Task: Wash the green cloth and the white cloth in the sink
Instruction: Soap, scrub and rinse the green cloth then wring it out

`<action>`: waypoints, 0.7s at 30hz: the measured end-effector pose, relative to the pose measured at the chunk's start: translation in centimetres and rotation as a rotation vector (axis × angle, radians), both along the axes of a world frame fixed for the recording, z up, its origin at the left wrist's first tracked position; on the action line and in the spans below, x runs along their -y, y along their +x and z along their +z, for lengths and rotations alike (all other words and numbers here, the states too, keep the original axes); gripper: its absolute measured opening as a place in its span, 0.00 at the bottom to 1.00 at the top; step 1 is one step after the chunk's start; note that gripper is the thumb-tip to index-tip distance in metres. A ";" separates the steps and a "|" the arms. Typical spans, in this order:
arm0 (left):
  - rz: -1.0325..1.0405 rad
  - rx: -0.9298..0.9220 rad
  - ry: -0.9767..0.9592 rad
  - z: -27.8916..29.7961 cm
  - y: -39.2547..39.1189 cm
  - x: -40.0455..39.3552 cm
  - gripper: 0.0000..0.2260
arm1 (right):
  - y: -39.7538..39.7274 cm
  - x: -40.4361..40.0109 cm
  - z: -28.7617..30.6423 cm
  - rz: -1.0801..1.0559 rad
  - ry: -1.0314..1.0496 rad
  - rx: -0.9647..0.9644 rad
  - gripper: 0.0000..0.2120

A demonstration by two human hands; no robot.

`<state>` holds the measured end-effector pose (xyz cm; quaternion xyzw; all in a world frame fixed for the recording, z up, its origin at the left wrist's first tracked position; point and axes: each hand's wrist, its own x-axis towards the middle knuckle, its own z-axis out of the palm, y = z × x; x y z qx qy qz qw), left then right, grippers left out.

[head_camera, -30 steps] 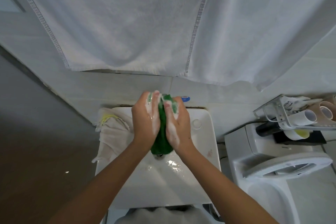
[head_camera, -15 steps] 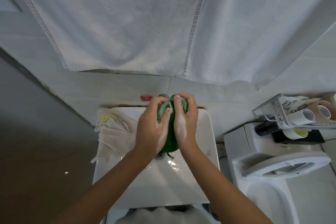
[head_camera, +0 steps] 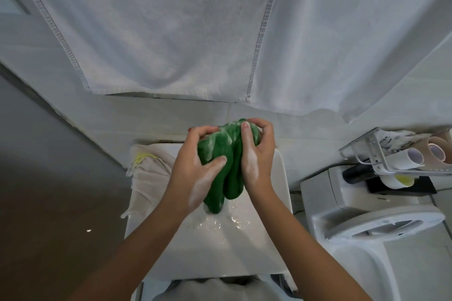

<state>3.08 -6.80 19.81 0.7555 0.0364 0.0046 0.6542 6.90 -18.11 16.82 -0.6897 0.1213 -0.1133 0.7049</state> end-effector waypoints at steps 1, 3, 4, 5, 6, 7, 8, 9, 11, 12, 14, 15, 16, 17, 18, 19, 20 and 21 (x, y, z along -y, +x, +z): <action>-0.027 -0.019 -0.001 0.0 0.0 -0.4 0.22 | -0.1 0.3 -0.1 0.043 -0.003 -0.018 0.04; -0.021 -0.021 0.013 -0.2 0.1 -0.8 0.25 | -0.4 0.6 -0.4 0.183 -0.012 -0.074 0.06; -0.001 -0.013 0.020 -0.3 0.3 -0.9 0.24 | -0.7 0.7 -0.8 0.249 -0.032 -0.104 0.07; 0.014 -0.002 0.025 -0.4 0.4 -0.9 0.24 | -1.0 0.7 -1.1 0.288 -0.077 -0.120 0.08; 0.019 0.011 0.029 -0.4 0.4 -0.9 0.23 | -1.3 0.8 -1.4 0.292 -0.146 -0.116 0.09; 0.017 0.029 0.037 -0.5 0.5 -0.9 0.23 | -1.5 0.9 -1.7 0.267 -0.227 -0.101 0.11; 0.015 0.054 0.052 -0.6 0.4 -0.9 0.23 | -1.7 1.0 -2.0 0.229 -0.304 -0.090 0.14; 0.020 0.080 0.071 -0.7 0.4 -0.9 0.23 | -1.9 1.1 -2.1 0.191 -0.358 -0.094 0.16; 0.041 0.110 0.075 -1.0 0.5 -1.1 0.21 | -2.4 1.4 -1.8 0.163 -0.387 -0.106 0.17; 0.049 0.107 0.062 -1.1 0.6 -1.2 0.20 | -2.6 1.5 -1.7 0.184 -0.366 -0.098 0.15; 0.048 0.081 0.047 -1.3 0.7 -1.2 0.17 | -2.9 1.4 -1.1 0.299 -0.274 -0.087 0.12; 0.036 0.066 0.048 -1.4 0.8 -1.2 0.16 | -3.1 1.3 -0.9 0.369 -0.231 -0.090 0.14; 0.020 0.053 0.050 -1.5 0.7 -1.1 0.15 | -3.1 1.2 -1.0 0.428 -0.199 -0.100 0.16; 0.001 0.044 0.050 -1.6 0.6 -1.0 0.14 | -3.1 1.1 -1.3 0.463 -0.175 -0.114 0.18; -0.020 0.038 0.056 -1.6 0.4 -0.9 0.15 | -3.0 1.0 -1.7 0.465 -0.159 -0.129 0.20; -0.048 0.030 0.071 -1.8 0.2 -0.9 0.15 | -2.8 0.9 -2.2 0.438 -0.140 -0.138 0.21; -0.081 0.016 0.087 -1.9 0.1 -0.9 0.16 | -2.7 0.8 -2.5 0.391 -0.116 -0.141 0.21; -0.119 -0.013 0.084 -2.0 0.0 -1.0 0.18 | -2.5 0.8 -2.7 0.341 -0.093 -0.142 0.20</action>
